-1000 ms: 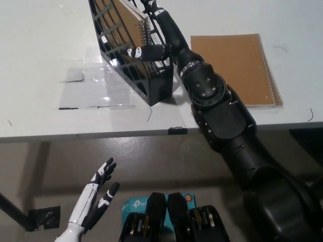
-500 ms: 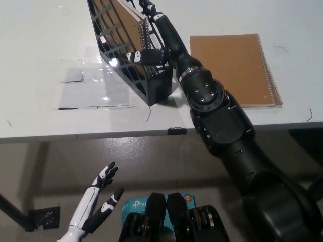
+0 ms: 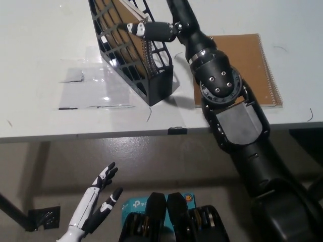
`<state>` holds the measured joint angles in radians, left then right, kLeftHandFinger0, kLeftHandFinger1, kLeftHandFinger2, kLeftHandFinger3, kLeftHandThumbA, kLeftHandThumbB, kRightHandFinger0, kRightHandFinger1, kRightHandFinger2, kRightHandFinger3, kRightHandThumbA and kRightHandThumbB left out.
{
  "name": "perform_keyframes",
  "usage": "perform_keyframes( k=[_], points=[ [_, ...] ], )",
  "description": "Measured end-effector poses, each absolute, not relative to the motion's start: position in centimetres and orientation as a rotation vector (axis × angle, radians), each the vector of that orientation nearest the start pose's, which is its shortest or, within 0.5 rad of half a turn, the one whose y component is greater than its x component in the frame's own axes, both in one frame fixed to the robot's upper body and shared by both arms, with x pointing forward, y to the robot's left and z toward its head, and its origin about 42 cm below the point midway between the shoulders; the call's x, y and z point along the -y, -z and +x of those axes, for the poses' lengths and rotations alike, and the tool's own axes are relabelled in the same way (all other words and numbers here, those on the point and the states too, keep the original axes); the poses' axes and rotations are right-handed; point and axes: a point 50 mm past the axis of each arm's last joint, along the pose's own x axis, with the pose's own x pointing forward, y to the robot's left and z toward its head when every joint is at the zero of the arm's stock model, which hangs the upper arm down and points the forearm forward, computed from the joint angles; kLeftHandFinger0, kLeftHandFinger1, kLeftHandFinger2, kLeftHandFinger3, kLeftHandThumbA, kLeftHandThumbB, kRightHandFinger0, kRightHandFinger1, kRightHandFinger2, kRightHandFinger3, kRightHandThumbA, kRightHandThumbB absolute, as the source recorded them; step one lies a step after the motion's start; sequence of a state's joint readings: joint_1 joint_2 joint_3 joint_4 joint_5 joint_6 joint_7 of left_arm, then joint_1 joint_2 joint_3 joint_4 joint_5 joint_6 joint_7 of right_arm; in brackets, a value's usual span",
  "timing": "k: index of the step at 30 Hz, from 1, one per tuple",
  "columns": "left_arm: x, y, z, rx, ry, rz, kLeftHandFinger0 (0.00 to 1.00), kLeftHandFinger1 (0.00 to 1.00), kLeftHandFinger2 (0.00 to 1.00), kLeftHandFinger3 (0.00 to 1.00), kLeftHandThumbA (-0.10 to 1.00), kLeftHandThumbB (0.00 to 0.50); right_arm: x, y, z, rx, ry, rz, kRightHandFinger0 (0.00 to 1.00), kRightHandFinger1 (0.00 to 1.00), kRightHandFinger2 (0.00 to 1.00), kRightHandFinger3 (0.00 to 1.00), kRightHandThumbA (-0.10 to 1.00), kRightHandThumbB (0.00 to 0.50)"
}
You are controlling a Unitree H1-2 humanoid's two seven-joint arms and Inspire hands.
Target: Use the right hand to pick up a book from the book holder on the left side and put it on another book on the right side
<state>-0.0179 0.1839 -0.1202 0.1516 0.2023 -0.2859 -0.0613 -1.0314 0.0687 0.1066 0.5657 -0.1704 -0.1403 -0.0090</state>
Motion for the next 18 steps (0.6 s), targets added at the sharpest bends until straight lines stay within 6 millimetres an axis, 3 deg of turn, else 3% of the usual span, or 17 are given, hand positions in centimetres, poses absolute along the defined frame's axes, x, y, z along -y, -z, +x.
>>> perform_keyframes(
  k=[4,8,9,11,14,18],
  points=[
    [-23.5,-7.5,28.3,0.137,0.241,0.389,1.00,1.00,1.00,1.00,0.89,0.264,4.3,-36.8,50.8,0.600,-0.338,-0.230,1.00,1.00,1.00,1.00,1.00,0.388],
    [-23.4,-7.5,28.3,0.137,0.243,0.398,1.00,1.00,1.00,1.00,0.90,0.263,4.4,-36.5,51.0,0.583,-0.336,-0.220,1.00,1.00,1.00,1.00,1.00,0.352],
    [-23.4,-7.5,28.3,0.137,0.243,0.399,1.00,1.00,1.00,1.00,0.90,0.265,4.4,-36.2,51.2,0.571,-0.337,-0.221,1.00,1.00,1.00,1.00,1.00,0.310],
    [-23.5,-7.5,28.3,0.137,0.243,0.400,1.00,1.00,1.00,1.00,0.90,0.270,4.3,-35.4,51.5,0.540,-0.337,-0.219,1.00,1.00,1.00,1.00,1.00,0.300],
    [-23.5,-7.6,28.3,0.137,0.244,0.402,1.00,1.00,1.00,1.00,0.89,0.271,4.3,-34.2,51.9,0.488,-0.337,-0.203,1.00,1.00,1.00,1.00,1.00,0.376],
    [-23.5,-7.6,28.3,0.137,0.243,0.403,1.00,1.00,1.00,1.00,0.89,0.272,4.3,-32.8,52.5,0.416,-0.341,-0.152,1.00,1.00,1.00,1.00,1.00,0.303]
  ],
)
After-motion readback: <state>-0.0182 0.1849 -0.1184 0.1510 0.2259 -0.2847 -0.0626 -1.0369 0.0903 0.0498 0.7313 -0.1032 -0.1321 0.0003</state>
